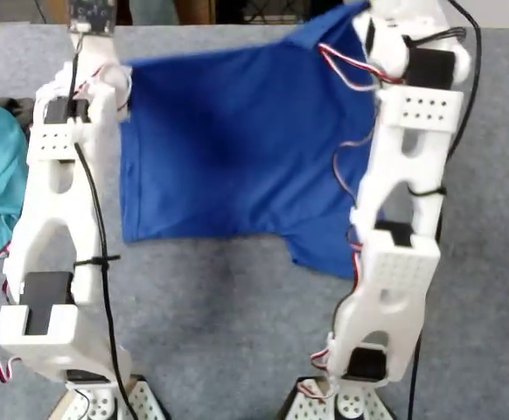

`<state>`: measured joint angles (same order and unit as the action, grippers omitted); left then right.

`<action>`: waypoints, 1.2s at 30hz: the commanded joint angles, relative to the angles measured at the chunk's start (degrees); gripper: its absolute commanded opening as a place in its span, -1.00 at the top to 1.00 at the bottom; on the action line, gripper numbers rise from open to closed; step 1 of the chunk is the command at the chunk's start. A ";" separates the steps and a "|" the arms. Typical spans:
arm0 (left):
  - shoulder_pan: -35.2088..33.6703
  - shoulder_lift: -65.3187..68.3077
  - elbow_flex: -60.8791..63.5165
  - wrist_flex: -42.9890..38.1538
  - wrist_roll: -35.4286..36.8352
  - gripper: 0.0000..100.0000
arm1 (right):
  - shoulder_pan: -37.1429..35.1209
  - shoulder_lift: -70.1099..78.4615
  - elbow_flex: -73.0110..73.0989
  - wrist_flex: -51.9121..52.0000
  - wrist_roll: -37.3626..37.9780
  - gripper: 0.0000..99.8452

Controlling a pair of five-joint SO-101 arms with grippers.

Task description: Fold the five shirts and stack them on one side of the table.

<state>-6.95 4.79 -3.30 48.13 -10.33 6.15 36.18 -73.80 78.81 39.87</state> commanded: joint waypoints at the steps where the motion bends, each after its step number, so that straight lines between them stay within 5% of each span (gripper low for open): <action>1: 0.75 -0.44 -3.21 14.95 -6.24 0.94 | -0.79 -0.57 -6.55 18.20 7.91 0.97; 5: 3.91 -0.53 2.07 20.92 -9.05 0.94 | 0.97 -1.27 -5.05 22.51 9.32 0.97; 10: 4.53 -0.62 13.85 16.00 -9.05 0.94 | 2.99 -7.78 8.75 22.51 11.25 0.97; 15: 3.82 -0.70 18.59 14.95 -9.23 0.94 | 3.60 -19.91 29.85 22.42 22.68 0.97; 22: 3.56 -3.96 21.93 15.30 -14.86 0.94 | 8.26 -31.25 53.05 16.18 27.08 0.97; 29: 2.59 -10.73 29.32 13.45 -21.01 0.94 | 11.43 -40.92 71.60 16.26 39.30 0.97; 36: 0.92 -8.88 30.55 9.76 -22.68 0.94 | 11.16 -49.98 89.89 9.76 41.23 0.97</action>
<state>-5.80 -3.38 27.38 59.12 -31.87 16.44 -9.63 10.86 91.38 80.40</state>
